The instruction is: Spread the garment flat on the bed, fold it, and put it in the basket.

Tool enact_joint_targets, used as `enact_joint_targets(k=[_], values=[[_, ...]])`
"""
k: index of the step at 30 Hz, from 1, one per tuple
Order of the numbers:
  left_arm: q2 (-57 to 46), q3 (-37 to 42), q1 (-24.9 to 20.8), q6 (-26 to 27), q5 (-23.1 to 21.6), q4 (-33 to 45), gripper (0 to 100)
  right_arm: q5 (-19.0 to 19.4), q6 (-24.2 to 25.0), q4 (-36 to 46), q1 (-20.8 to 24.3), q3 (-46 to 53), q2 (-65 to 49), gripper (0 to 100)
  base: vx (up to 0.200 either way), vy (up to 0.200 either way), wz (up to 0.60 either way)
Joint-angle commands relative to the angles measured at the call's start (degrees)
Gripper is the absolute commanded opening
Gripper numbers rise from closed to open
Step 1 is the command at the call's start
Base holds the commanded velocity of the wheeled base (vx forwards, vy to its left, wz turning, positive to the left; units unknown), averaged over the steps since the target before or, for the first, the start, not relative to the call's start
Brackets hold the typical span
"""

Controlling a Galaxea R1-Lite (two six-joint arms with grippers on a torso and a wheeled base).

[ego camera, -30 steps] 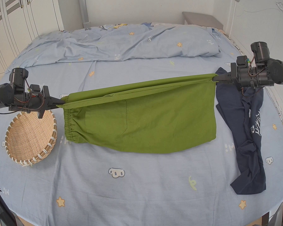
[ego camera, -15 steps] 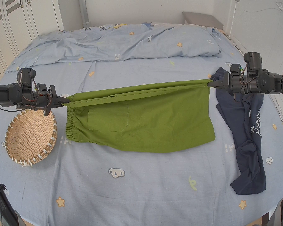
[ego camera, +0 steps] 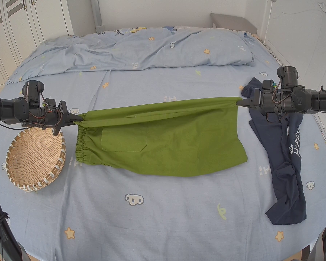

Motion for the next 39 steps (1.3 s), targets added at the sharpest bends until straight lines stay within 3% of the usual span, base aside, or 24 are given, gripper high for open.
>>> enact_joint_targets(k=[1, 2, 14, 23, 28, 39], values=[[0.3, -0.1, -0.2, 0.0, -0.2, 0.0, 0, 0.3, 0.0, -0.5, 0.3, 0.9, 0.2, 100, 0.0, 0.0, 0.0], [0.4, -0.1, -0.6, 0.0, -0.2, 0.0, 100, 0.3, 0.1, -1.2, 0.5, 1.5, 0.3, 100, 0.0, 0.0, 0.0], [0.1, -0.3, -2.4, -1.1, -0.3, -0.1, 100, 0.3, -0.5, -3.6, 0.8, 10.9, -0.5, 100, 0.0, 0.0, 0.0], [6.6, -9.3, -5.9, -13.4, 1.3, -8.4, 100, 0.7, 0.5, -17.2, 0.5, 31.0, -9.8, 100, 0.0, 0.0, 0.0], [11.7, -15.6, -6.4, -14.3, 7.5, -8.2, 100, 1.3, 1.1, -21.9, 0.7, 34.5, -10.9, 100, 0.0, 0.0, 0.0], [13.7, -20.7, -6.3, -18.5, 8.4, -8.1, 100, 1.3, 2.0, -22.1, -0.2, 34.7, -12.5, 100, 0.0, 0.0, 0.0]])
